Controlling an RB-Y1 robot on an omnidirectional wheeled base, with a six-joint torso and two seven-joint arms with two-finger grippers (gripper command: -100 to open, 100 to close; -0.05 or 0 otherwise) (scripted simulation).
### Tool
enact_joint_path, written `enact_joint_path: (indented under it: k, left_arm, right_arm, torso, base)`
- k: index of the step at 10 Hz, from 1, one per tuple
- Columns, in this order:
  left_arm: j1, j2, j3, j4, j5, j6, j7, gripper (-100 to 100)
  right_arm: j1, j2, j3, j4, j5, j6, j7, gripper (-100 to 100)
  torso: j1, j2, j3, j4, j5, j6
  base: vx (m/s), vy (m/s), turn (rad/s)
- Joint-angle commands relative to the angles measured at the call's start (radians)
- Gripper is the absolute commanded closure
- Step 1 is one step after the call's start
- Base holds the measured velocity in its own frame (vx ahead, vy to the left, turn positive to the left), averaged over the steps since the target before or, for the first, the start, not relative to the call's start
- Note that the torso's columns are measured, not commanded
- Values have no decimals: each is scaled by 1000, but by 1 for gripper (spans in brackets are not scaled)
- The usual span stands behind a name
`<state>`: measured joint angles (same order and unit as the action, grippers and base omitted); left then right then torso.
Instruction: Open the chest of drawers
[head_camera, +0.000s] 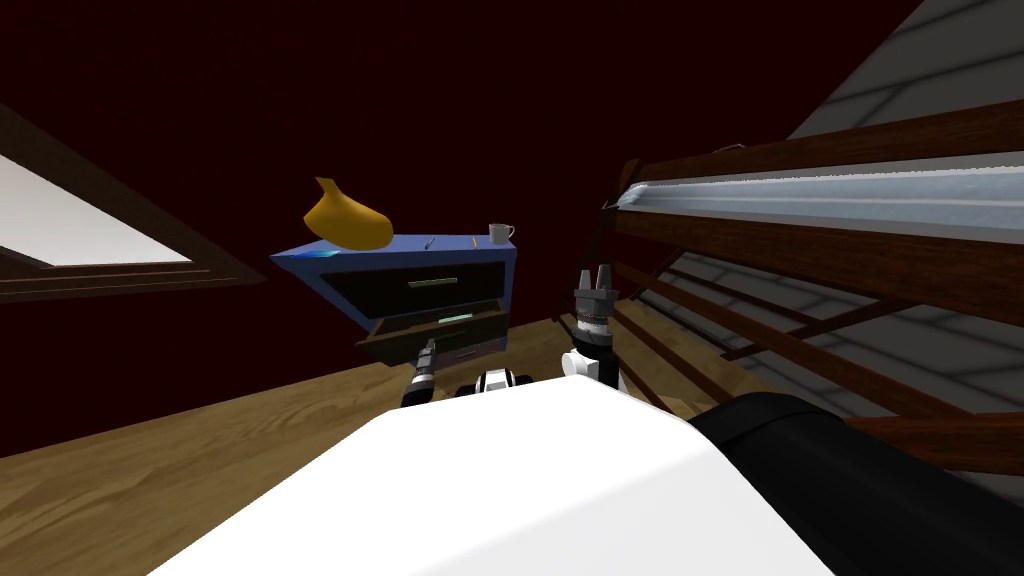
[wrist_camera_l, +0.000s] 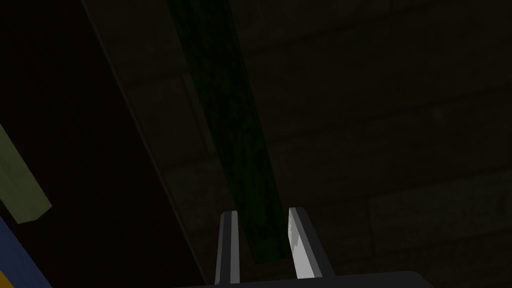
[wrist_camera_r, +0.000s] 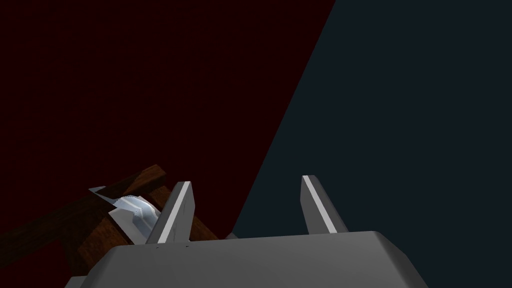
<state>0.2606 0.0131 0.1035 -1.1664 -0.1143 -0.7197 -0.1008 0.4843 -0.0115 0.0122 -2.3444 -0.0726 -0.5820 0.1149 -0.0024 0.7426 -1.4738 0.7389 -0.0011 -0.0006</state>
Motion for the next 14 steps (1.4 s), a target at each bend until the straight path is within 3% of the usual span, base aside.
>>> enact_joint_path:
  k: [1,2,10,11,12,14]
  left_arm:
    - [-10,9,-1,-46,-1,51,11,-100]
    - [-10,9,-1,-46,-1,55,11,-100]
    - [-80,43,3,-195,3,273,46,-100]
    - [-69,33,1,-173,1,260,39,-100]
    - [-68,32,1,-172,1,268,39,0]
    - [-64,32,0,-168,1,272,39,0]
  right_arm:
    - [0,0,0,0,0,0,0,0]
    - [0,0,0,0,0,0,0,0]
    - [0,0,0,0,0,0,0,0]
    - [0,0,0,0,0,0,0,0]
    - [0,0,0,0,0,0,0,0]
    - [0,0,0,0,0,0,0,0]
  torso:
    - [0,1,1,1,0,0]
    - [2,-5,-2,0,0,1]
    - [-1,2,1,4,-3,0]
    - [-3,3,1,6,-4,0]
    - [-2,1,0,4,-3,0]
    - [0,-3,-2,2,-1,1]
  base:
    - [-155,-36,8]
    - [-53,-13,4]
    - [-49,-12,0]
    - [-22,-4,-2]
    - [0,0,0]
    - [0,0,0]
